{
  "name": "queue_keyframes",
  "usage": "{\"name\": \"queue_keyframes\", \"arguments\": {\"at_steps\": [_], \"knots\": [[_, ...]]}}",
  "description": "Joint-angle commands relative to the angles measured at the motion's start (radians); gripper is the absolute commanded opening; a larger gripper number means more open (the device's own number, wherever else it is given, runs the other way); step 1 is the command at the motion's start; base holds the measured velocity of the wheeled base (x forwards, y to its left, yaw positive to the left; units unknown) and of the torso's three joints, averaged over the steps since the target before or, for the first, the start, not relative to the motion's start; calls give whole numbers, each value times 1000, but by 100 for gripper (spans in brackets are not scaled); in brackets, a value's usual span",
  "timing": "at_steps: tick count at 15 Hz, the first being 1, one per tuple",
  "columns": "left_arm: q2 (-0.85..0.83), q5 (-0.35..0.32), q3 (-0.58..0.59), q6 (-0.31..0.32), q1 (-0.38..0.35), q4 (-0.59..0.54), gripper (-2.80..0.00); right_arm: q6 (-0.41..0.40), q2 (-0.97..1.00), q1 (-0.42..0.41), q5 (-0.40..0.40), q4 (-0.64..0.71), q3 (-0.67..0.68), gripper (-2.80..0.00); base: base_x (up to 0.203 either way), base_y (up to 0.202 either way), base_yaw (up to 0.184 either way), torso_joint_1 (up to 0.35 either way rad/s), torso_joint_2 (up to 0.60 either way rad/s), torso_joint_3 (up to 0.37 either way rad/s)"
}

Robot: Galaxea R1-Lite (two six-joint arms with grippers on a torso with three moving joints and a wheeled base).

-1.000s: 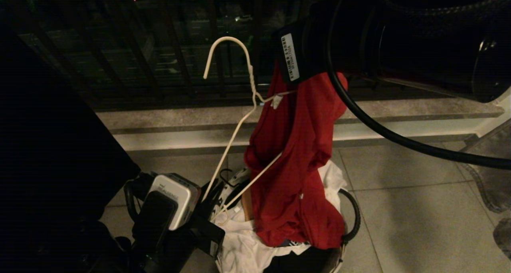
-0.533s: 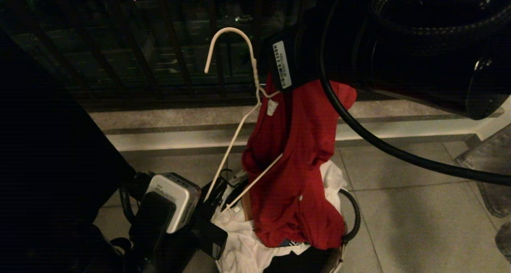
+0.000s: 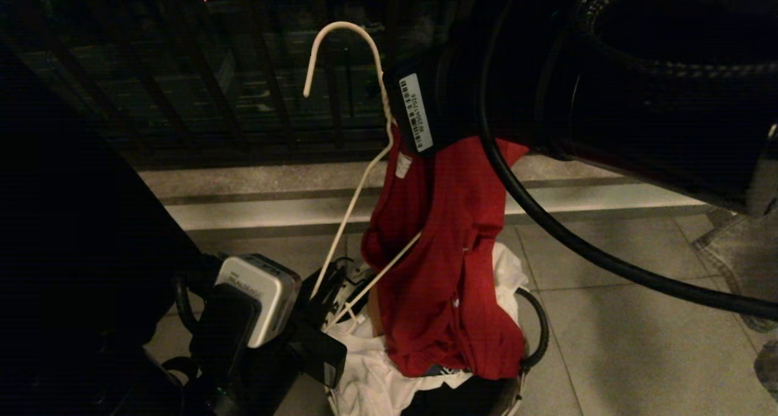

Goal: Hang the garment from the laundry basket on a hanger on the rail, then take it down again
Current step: Hang the clothes on the clothes rack

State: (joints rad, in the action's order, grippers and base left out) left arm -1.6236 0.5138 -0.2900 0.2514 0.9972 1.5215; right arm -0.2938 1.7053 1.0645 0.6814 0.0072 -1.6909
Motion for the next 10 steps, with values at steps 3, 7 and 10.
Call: {"name": "queue_keyframes", "arguments": {"at_steps": [3,7,10], "knots": [[2,3,-5,-7,0,8,-280,-1,-30,9,18,-1,15,-280,0,0,0,0,0,0],[-2,35,-7,-7,48,8,-280,-1,-30,21,20,-1,22,-280,0,0,0,0,0,0],[-7,51,-14,-9,61,8,-280,-12,-9,41,24,-55,12,-280,0,0,0,0,0,0]]}}
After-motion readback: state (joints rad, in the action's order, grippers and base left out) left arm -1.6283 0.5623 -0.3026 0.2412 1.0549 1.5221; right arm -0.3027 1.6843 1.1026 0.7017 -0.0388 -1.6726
